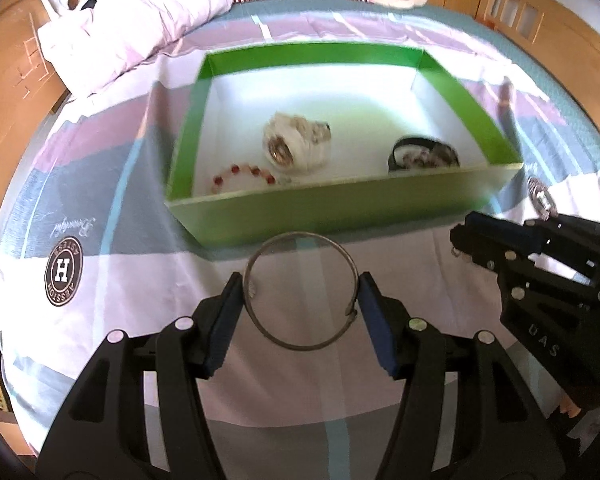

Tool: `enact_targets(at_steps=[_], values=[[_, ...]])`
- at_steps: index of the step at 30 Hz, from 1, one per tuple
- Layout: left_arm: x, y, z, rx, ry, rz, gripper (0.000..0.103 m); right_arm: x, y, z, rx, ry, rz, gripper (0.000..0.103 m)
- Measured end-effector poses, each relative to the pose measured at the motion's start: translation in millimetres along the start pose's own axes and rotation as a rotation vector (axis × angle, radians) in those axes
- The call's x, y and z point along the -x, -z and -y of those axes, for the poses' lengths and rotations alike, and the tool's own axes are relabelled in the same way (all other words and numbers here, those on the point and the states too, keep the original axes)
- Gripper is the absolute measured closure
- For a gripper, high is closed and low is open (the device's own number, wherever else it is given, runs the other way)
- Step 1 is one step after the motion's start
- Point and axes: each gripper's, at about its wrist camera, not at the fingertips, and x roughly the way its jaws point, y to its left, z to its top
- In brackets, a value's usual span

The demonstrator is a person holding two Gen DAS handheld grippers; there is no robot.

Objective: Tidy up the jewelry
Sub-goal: 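Lower the bangle into the green box with the left tool while the right releases the charm there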

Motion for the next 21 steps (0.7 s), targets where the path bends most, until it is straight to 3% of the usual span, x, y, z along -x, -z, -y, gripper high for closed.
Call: enact_targets(at_steps=[8,14,21], values=[[31.0,-21.0,-24.8,0.086,0.049,0.096,0.044,34.0,-24.9,4.4,-0.047,-0.099,0.106,0.088],[26.9,-36.3,-26.8,0.128,0.039,0.131,0.044,37.1,-41.2,12.3,-0.067,-0.079,0.15,0.088],[11.1,-66.9,-18.2,0.147,0.01,0.139,0.044,15.9,-50.3,24.5,-0.093,-0.018,0.13,0.088]])
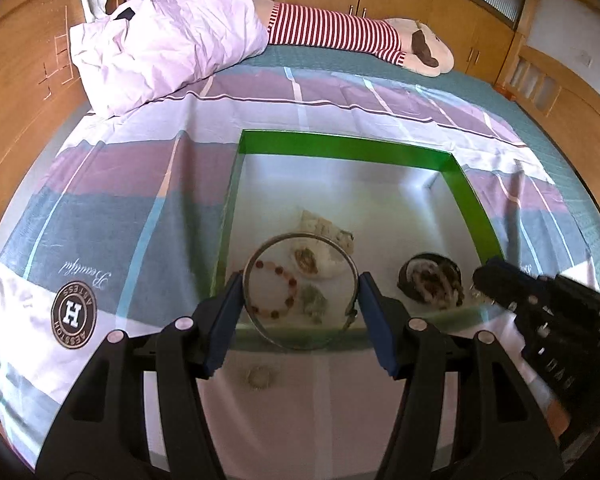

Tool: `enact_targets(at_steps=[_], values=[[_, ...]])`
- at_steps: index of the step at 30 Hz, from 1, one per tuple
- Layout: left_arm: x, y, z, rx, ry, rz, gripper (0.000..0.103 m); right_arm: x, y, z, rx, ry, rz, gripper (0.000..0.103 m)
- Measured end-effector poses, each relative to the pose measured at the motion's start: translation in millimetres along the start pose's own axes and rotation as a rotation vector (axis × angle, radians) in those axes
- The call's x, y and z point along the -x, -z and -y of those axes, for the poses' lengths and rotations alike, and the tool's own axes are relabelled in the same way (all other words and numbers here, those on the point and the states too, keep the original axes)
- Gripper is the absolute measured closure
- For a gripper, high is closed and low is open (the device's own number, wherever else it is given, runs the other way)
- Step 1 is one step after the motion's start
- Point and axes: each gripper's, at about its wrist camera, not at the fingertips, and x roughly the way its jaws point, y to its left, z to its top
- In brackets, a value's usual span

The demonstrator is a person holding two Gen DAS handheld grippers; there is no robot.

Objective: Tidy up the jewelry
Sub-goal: 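Lower the bangle into the green box with the left tool while the right releases the charm there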

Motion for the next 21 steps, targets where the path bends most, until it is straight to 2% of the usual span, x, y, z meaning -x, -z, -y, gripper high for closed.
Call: enact_targets(at_steps=[9,15,21], values=[[-24.2,-8.3,7.3,-0.001,-0.022,-0.027,0.044,-30.2,-5.4,7.8,-0.008,0.058,-0.009,0.088],[-33.5,-12.4,9.4,-0.028,-0.096,0.004,0.044,-37.3,-1.6,6.8,0.0,0.083,-0.008,0.088],[-44.1,-8.7,10.4,-0.038,-0.098,-0.027,0.044,-39.1,-0.9,9.4,-0.013,0.089,-0.007,0.088]])
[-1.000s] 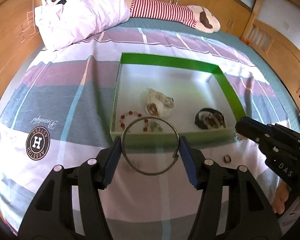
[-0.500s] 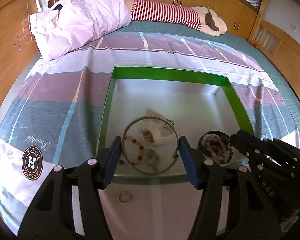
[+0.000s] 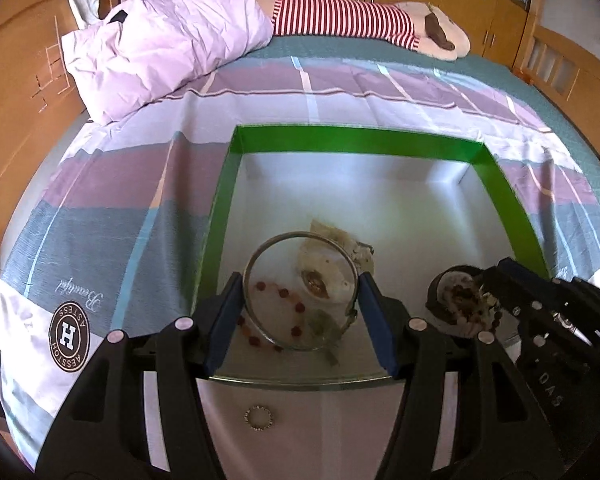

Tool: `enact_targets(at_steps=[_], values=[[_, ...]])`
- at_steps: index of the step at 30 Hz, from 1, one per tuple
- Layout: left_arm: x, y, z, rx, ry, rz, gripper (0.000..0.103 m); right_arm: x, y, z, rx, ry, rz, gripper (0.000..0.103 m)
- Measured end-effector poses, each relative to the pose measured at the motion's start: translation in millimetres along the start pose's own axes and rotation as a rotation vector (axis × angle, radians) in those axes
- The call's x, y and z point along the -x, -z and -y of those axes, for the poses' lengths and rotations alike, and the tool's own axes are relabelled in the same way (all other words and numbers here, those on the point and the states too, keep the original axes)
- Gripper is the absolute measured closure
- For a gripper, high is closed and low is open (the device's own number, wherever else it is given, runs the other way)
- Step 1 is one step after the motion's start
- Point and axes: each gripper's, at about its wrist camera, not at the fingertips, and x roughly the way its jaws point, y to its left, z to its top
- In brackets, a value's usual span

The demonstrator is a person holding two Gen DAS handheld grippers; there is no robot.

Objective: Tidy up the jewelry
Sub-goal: 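Lower the bangle into the green box with the left tool while the right releases the charm there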

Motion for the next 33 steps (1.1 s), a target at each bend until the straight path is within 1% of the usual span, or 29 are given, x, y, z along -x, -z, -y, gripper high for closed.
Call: enact_targets(at_steps=[5,13,16,18,19,24,28,33], values=[[-7.5,2.5,1.3,-0.01,-0.003,-0.019,0.044,-4.1,1.9,-0.9,0.005,0.004,-0.011,0.088],[-10.5,3.4,1.2,-0.005,0.004,-0.025,0.044,-10.7,6.0,-2.3,0.009,0.001,-0.034,0.087],[-10.1,3.6,3.5,-0.013,0.019,-0.032,0.043,-8.6,6.2,-0.7,-0.005,-0.003,-0.03,0.076],[-5.8,3.5,6.1,-0.016,0.027,-0.017,0.033,-5.0,5.8,-0.9,-0.012,-0.004,-0.018,0.066],[-4.0,3.5,7.3,-0.02,0.029,-0.01,0.032,-3.3,5.4,-0.5,-0.016,-0.007,-0.013,0.066],[0.6,5.2,16.7,-0.057,0.031,-0.008,0.032,1.3,5.3,1.3,-0.026,-0.014,-0.007,0.065],[0.5,6.6,18.3,-0.055,0.033,-0.017,0.032,3.8,6.3,3.2,-0.037,-0.02,-0.006,0.065],[6.6,6.9,18.6,-0.052,0.028,-0.003,0.03,8.9,6.9,2.7,-0.036,-0.023,0.003,0.065]])
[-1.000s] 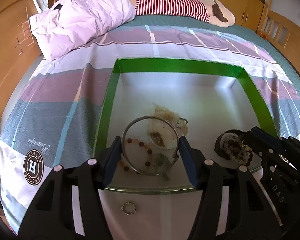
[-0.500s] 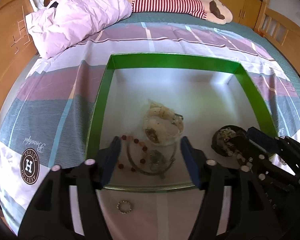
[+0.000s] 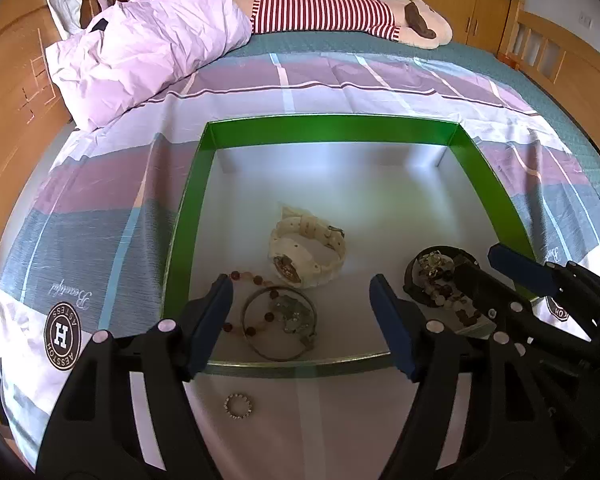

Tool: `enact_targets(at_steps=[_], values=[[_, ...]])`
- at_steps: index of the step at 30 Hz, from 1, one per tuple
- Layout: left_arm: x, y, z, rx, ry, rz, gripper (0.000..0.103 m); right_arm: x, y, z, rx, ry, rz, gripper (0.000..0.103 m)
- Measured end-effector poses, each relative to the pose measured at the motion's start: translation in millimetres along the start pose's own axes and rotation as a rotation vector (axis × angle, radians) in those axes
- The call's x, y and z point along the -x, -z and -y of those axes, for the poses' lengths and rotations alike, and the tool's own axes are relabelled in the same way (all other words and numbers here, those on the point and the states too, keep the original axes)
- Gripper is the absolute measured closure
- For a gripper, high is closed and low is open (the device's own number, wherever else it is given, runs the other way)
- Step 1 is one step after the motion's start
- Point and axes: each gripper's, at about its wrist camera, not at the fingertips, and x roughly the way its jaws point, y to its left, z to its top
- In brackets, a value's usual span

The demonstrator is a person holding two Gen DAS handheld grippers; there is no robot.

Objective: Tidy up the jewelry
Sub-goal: 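Lower the bangle into the green box with the left tool while the right releases the charm there, then move the left tool to the beaded silver ring while the right moves to the small dark ring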

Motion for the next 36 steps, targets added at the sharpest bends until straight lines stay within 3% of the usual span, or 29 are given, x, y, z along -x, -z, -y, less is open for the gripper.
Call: enact_targets(at_steps=[11,16,18,20,23,28,36], values=[[-0.5,2.4,0.0,0.005,-0.004,-0.018,0.028,5.4,5.0,0.5,0.006,0.0,0.003,0.062],[30.0,6.0,-10.6,0.029,0.004,0.008,0.024,30.0,10.5,0.6,0.013,-0.025,0.025,0.059],[46.5,11.0,-16.4,0.028,0.0,0.039,0.02,40.8,15.7,-0.5,0.014,-0.047,0.031,0.042],[59.2,24.1,-24.7,0.03,0.012,0.052,0.018,50.5,24.9,-4.9,0.035,-0.063,0.031,0.034],[58.8,43.4,-35.0,0.046,0.035,0.017,0.018,50.9,41.4,-10.8,0.077,-0.072,-0.023,0.032],[28.0,67.4,-45.3,0.092,0.025,-0.145,0.018,24.8,68.8,-13.3,0.109,0.031,-0.158,0.032],[12.6,72.7,-36.0,0.043,-0.031,-0.194,0.016,-5.1,85.5,-16.7,0.184,0.185,-0.254,0.032]])
